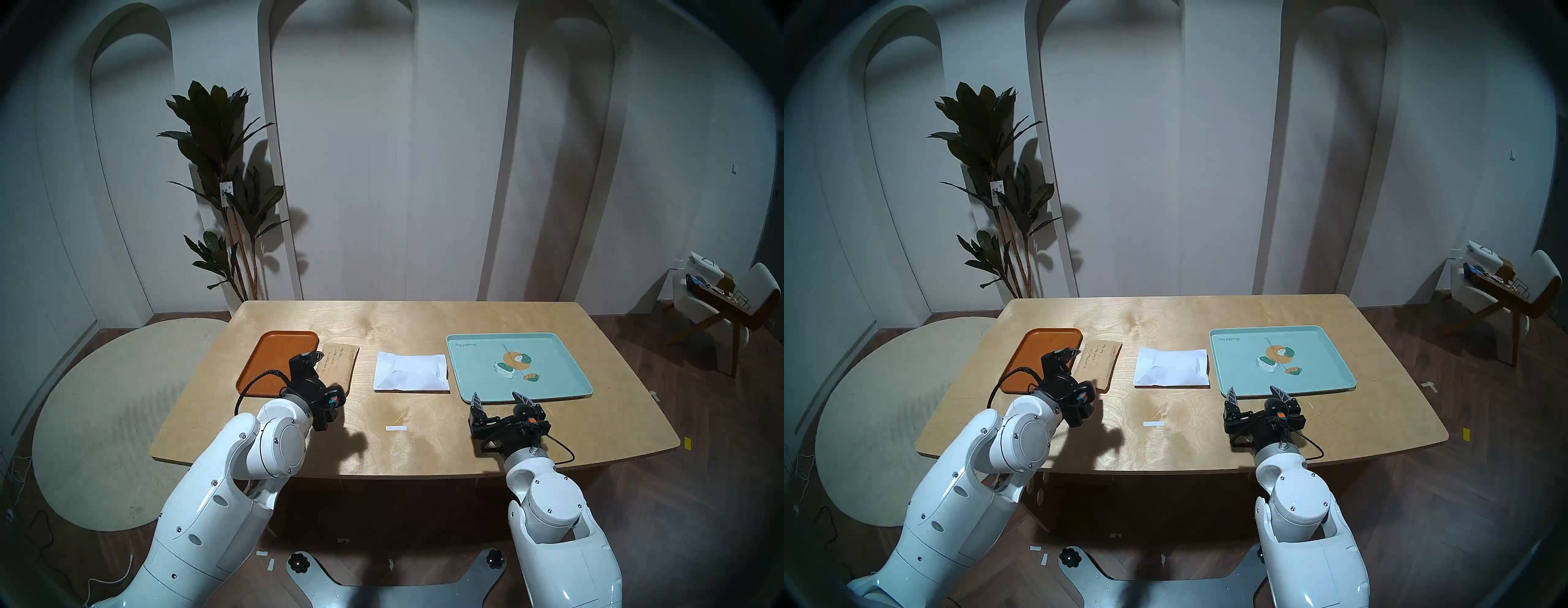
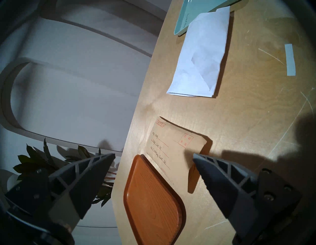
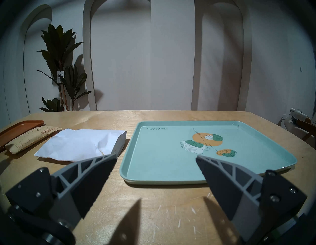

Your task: Sort the mail into the trays, one tray per recipient

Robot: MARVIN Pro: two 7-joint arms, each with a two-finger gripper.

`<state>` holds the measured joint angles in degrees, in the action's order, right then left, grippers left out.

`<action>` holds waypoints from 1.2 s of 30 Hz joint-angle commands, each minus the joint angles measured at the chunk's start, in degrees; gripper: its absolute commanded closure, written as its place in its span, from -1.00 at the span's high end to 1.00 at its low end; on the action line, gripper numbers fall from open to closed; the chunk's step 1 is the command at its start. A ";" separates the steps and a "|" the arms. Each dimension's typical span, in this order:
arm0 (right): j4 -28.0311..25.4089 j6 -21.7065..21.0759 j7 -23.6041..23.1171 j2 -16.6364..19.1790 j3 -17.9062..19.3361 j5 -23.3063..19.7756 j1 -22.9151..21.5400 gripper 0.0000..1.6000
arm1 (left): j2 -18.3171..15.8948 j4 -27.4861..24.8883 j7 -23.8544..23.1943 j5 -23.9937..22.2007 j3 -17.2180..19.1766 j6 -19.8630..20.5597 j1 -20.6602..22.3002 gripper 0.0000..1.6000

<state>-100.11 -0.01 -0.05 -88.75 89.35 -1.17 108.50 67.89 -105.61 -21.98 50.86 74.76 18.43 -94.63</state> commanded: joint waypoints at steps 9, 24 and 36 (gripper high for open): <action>-1.35 0.12 -0.13 0.15 -0.11 0.14 -0.14 1.00 | 0.73 -2.62 1.51 -0.62 -0.30 0.32 -3.45 1.00; -1.33 0.14 -0.12 0.16 -0.11 0.14 -0.15 1.00 | 1.64 3.11 2.98 -0.97 -1.36 -1.16 -0.73 1.00; -1.32 0.14 -0.12 0.16 -0.12 0.14 -0.15 1.00 | 2.78 8.80 3.61 -1.20 -1.65 -2.72 3.16 1.00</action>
<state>-100.12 -0.01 -0.04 -88.74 89.34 -1.16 108.51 70.10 -98.92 -18.55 49.80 72.78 16.47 -94.96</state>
